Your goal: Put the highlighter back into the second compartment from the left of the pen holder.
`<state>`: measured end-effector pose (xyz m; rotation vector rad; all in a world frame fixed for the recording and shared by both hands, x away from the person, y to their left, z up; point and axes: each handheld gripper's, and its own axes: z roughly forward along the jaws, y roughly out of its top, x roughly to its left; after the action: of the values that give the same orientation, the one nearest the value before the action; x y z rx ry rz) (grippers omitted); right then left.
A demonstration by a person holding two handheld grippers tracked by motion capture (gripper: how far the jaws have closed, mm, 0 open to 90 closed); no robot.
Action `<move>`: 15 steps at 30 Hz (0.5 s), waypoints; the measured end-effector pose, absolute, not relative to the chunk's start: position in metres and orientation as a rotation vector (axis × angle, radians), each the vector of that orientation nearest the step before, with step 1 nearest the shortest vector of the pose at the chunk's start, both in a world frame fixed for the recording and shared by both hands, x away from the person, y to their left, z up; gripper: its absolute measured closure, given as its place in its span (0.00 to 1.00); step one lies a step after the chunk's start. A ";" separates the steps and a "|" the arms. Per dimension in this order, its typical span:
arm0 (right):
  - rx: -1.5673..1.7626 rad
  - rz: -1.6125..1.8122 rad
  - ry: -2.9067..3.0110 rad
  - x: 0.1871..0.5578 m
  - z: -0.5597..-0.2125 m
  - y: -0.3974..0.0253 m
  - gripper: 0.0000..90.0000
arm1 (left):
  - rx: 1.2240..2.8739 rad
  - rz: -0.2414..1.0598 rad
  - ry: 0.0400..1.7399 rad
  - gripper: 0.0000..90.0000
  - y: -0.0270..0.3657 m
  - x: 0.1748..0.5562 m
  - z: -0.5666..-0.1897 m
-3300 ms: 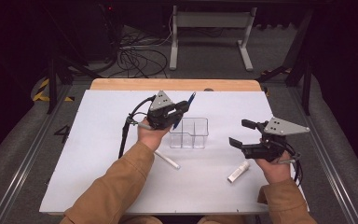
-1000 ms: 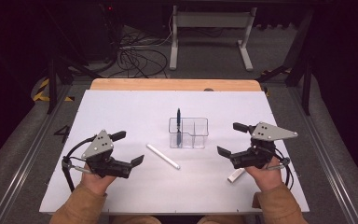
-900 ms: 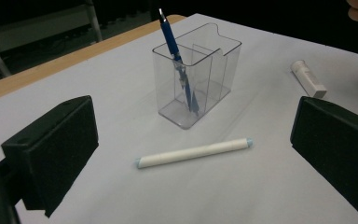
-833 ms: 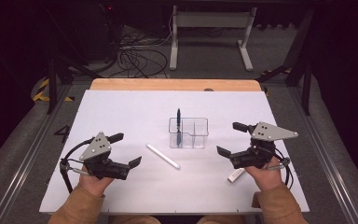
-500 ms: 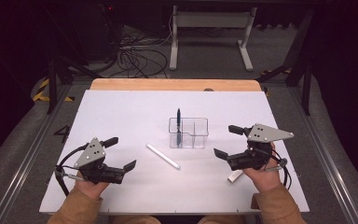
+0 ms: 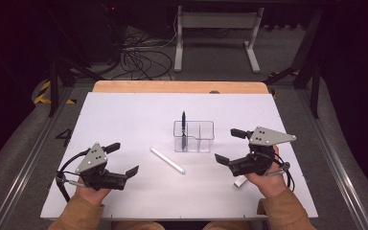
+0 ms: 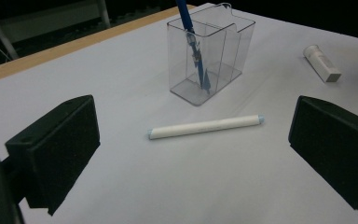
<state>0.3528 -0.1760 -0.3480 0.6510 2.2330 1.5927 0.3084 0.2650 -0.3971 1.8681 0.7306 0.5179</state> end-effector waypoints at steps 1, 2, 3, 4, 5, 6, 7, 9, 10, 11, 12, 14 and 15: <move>0.662 1.610 2.234 0.353 -0.347 -0.175 0.03 | 1.865 0.513 0.733 0.03 0.265 0.308 -0.397; 0.667 1.613 2.236 0.353 -0.347 -0.174 0.03 | 1.863 0.515 0.735 0.03 0.266 0.307 -0.398; 0.664 1.616 2.235 0.352 -0.347 -0.172 0.03 | 1.861 0.519 0.736 0.03 0.268 0.307 -0.398; 0.655 1.619 2.236 0.352 -0.347 -0.171 0.03 | 1.858 0.516 0.740 0.03 0.269 0.306 -0.398; 0.648 1.610 2.242 0.351 -0.347 -0.169 0.02 | 1.855 0.512 0.746 0.03 0.270 0.306 -0.399; 0.652 1.596 2.255 0.351 -0.346 -0.166 0.02 | 1.856 0.514 0.748 0.03 0.271 0.305 -0.399; 0.652 1.587 2.261 0.351 -0.346 -0.165 0.02 | 1.852 0.513 0.752 0.03 0.272 0.305 -0.399; 0.629 1.568 2.278 0.350 -0.345 -0.161 0.04 | 1.856 0.519 0.756 0.03 0.273 0.305 -0.400; 0.637 1.532 2.278 0.350 -0.345 -0.158 0.07 | 1.857 0.520 0.758 0.03 0.273 0.304 -0.401; 0.632 1.507 2.279 0.349 -0.345 -0.155 0.08 | 1.858 0.520 0.760 0.03 0.273 0.304 -0.401; 0.622 1.499 2.280 0.348 -0.344 -0.152 0.12 | 1.858 0.521 0.758 0.03 0.274 0.304 -0.401; 0.614 1.483 2.282 0.348 -0.344 -0.148 0.15 | 1.864 0.530 0.757 0.03 0.274 0.304 -0.402; 0.608 1.478 2.284 0.348 -0.344 -0.145 0.16 | 1.864 0.531 0.757 0.03 0.274 0.304 -0.402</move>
<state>0.3479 -0.1452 -0.3440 0.6081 2.2838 1.4779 0.3040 0.2744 -0.4021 1.8642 0.7566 0.5306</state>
